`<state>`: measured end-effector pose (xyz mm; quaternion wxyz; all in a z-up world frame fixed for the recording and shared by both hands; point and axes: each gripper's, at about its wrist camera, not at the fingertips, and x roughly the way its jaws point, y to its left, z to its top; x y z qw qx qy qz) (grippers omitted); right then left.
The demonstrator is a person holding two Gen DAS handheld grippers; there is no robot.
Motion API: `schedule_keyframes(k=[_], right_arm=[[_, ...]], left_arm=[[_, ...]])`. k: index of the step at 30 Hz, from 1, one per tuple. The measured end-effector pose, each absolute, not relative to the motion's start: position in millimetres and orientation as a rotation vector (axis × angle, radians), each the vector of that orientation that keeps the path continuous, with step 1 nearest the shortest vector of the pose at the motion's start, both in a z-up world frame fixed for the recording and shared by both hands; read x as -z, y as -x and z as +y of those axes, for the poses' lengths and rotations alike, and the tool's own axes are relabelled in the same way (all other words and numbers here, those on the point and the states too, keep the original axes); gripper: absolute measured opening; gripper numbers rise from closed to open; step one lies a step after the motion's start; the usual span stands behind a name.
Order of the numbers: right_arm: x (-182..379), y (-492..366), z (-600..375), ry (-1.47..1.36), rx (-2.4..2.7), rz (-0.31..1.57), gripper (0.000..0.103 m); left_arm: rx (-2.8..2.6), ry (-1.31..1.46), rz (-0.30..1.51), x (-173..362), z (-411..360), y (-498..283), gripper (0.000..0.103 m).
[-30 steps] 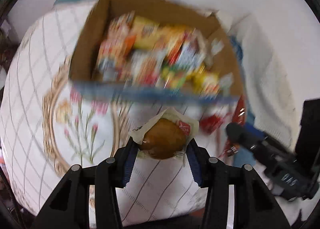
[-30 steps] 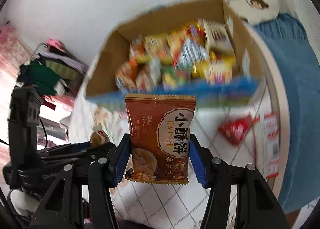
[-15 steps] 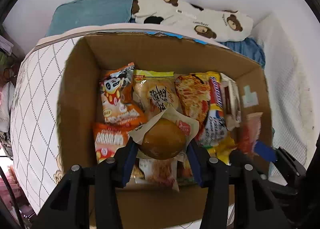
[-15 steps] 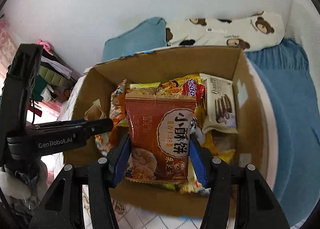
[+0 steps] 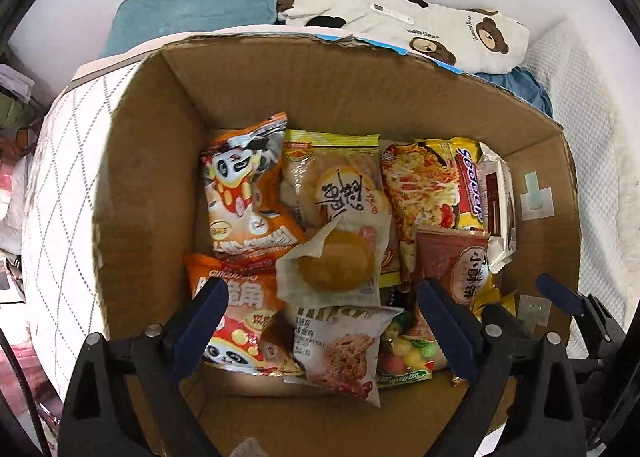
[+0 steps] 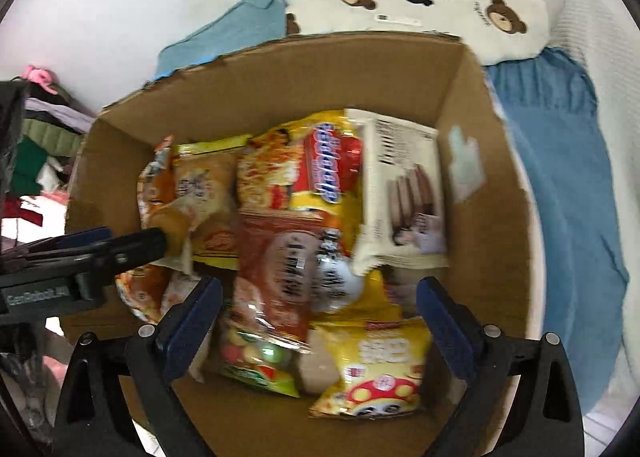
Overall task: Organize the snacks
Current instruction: 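Carry both packs into the box and open both tools, then move both tools toward the last snacks beside the box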
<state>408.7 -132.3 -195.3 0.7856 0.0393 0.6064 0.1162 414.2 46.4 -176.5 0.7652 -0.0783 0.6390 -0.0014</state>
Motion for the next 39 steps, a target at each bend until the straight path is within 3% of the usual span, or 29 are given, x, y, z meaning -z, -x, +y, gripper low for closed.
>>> schedule_keyframes(k=[15, 39], right_arm=[[166, -365, -148, -0.050, -0.206, 1.241, 0.100], [64, -248, -165, -0.024, -0.227, 0.962, 0.100]], left_arm=[[-0.031, 0.110, 1.256, 142, 41, -366, 0.097], [-0.096, 0.099, 0.977, 65, 35, -236, 0.097]])
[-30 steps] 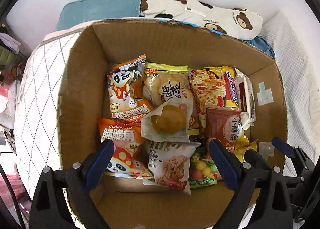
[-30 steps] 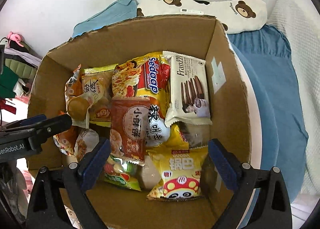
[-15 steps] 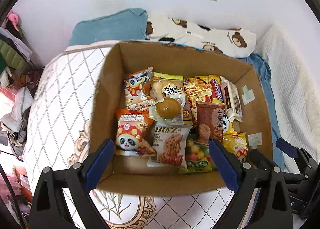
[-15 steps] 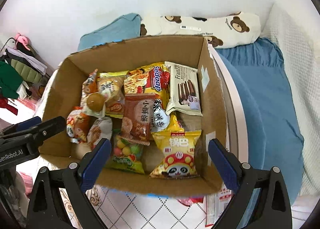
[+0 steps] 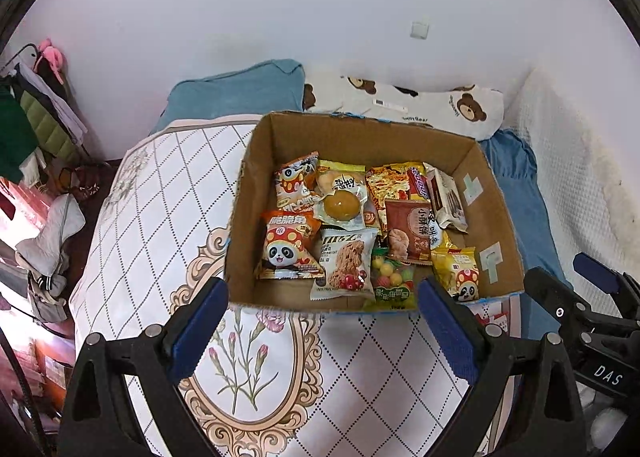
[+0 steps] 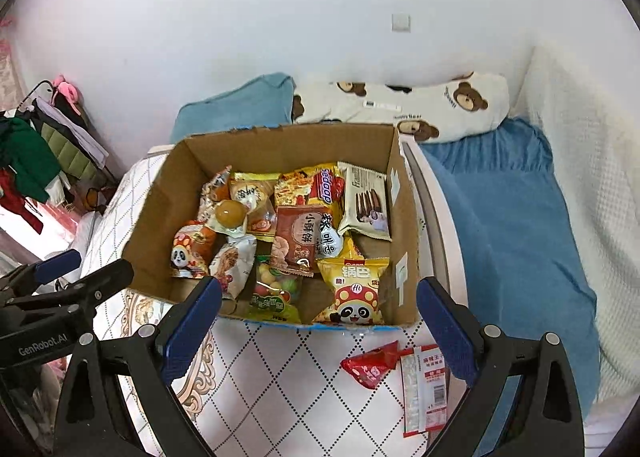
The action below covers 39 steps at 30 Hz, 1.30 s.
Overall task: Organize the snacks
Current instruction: 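Move both tools toward the last snacks beside the box, then grasp the red candy bag with left tool while right tool grasps the spicy strip pack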
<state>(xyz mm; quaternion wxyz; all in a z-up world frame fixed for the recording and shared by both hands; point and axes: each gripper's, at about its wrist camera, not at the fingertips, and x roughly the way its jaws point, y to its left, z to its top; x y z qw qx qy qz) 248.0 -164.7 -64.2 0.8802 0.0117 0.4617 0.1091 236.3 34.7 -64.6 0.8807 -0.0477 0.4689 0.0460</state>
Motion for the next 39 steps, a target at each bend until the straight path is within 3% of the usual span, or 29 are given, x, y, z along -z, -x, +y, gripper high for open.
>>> schedule_keyframes(k=[9, 19, 20, 21, 22, 32, 39], right_arm=[[41, -211, -172, -0.035, -0.237, 0.910, 0.100], [43, -194, -191, -0.139, -0.274, 0.928, 0.099], [49, -193, -200, -0.168, -0.277, 0.938, 0.090], [55, -192, -208, -0.189, -0.279, 0.948, 0.071], [64, -191, -218, -0.212, -0.274, 0.972, 0.065], [192, -192, -329, -0.389, -0.132, 1.234, 0.063], [245, -181, -367, -0.432, -0.085, 1.283, 0.064]], left_arm=[[-0.095, 0.093, 0.930, 50, 25, -207, 0.097], [-0.064, 0.092, 0.995, 67, 0, -206, 0.097], [-0.051, 0.084, 1.008, 73, -8, -207, 0.097], [-0.039, 0.072, 1.025, 79, -17, -208, 0.097], [-0.015, 0.057, 1.054, 89, -31, -210, 0.097], [0.153, -0.289, 1.254, 204, -152, -247, 0.097], [0.247, -0.467, 1.296, 248, -206, -270, 0.097]])
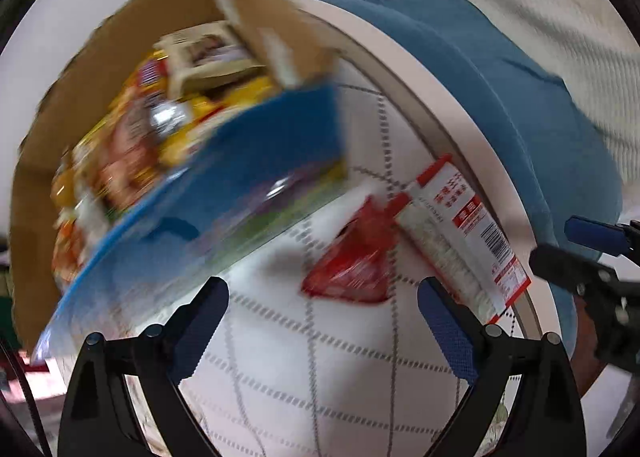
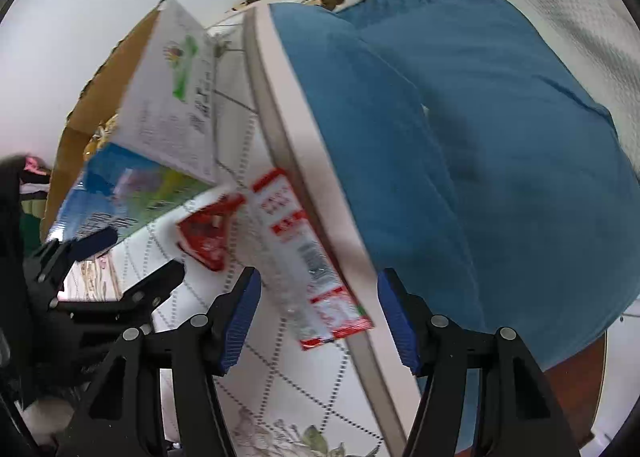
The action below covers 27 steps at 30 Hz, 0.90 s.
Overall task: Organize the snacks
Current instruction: 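Grasp the red candy bag with left tool while right tool grasps the spicy strip pack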
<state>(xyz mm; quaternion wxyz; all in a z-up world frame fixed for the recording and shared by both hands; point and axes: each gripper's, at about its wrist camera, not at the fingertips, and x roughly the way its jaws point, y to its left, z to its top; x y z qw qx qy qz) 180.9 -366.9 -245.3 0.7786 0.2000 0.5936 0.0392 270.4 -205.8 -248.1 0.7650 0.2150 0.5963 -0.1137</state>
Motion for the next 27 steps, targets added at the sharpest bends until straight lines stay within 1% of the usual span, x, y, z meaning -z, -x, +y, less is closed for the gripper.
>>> schedule_keyframes(k=[1, 2, 4, 5, 6, 9, 12, 16, 18, 23, 25, 27], right_arm=[[249, -179, -371, -0.438, -0.080, 1.284, 0.064], [251, -179, -372, -0.438, -0.079, 1.285, 0.064], [257, -179, -375, -0.427, -0.072, 1.285, 0.067], [259, -182, -373, -0.418, -0.071, 1.284, 0.068], [261, -182, -373, -0.405, -0.074, 1.284, 0.068], [264, -183, -368, -0.361, -0.089, 1.284, 0.068], [265, -187, -358, -0.309, -0.119, 1.285, 0.068], [269, -202, -334, -0.244, -0.171, 1.289, 0.071], [274, -209, -318, -0.191, -0.202, 1.291, 0.075], [301, -226, -282, -0.067, -0.206, 1.354, 0.078], [307, -231, -276, -0.081, -0.181, 1.371, 0.077], [307, -231, -271, -0.139, -0.187, 1.391, 0.068]], left_arm=[[0.256, -0.476, 1.305, 253, -211, -273, 0.097], [0.260, -0.483, 1.317, 259, -217, -275, 0.094], [0.279, -0.515, 1.350, 271, -229, -274, 0.073], [0.276, -0.536, 1.362, 276, -233, -273, 0.054], [0.274, -0.553, 1.375, 281, -235, -271, 0.044], [0.266, -0.533, 1.377, 282, -230, -264, 0.043], [0.243, -0.465, 1.388, 275, -202, -256, 0.042], [0.186, -0.324, 1.434, 263, -144, -238, 0.042], [0.158, -0.237, 1.470, 261, -116, -229, 0.043], [0.071, -0.012, 1.531, 265, -51, -210, 0.043], [0.046, 0.066, 1.540, 269, -34, -206, 0.043], [0.035, 0.139, 1.547, 276, -21, -202, 0.043]])
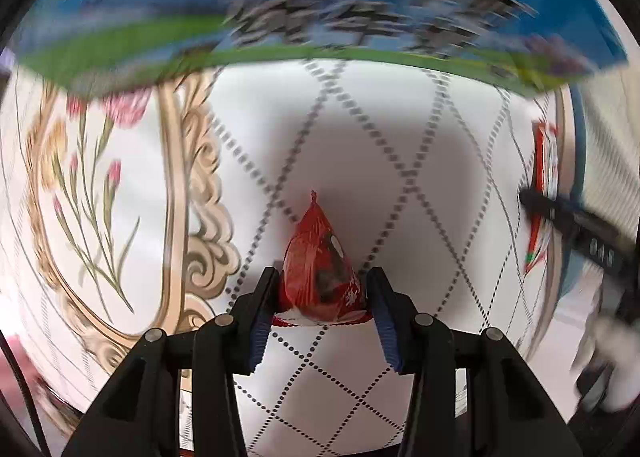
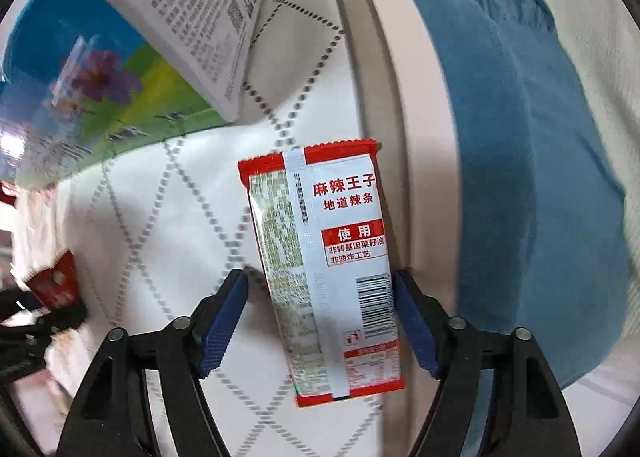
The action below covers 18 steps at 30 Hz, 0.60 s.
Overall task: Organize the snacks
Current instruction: 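Grasp the red candy bag with left tool while right tool grasps the spicy strip pack, then carry both packs into the box and open both tools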
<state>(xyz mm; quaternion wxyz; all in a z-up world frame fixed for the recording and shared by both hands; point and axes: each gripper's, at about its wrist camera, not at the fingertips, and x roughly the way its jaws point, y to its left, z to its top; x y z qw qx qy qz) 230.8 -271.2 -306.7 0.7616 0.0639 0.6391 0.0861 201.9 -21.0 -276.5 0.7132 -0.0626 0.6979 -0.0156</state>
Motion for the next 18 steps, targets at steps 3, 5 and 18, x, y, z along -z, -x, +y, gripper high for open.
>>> schedule_keyframes(k=[3, 5, 18], right_arm=[[305, -222, -257, -0.196, -0.226, 1.436, 0.062], [304, -214, -243, -0.223, -0.261, 1.471, 0.062], [327, -205, -197, -0.196, -0.226, 1.458, 0.061]], left_arm=[[0.034, 0.245, 1.554, 286, -8, -201, 0.045], [0.043, 0.309, 1.561, 291, 3, -200, 0.046], [0.043, 0.230, 1.540, 279, -14, -215, 0.036]])
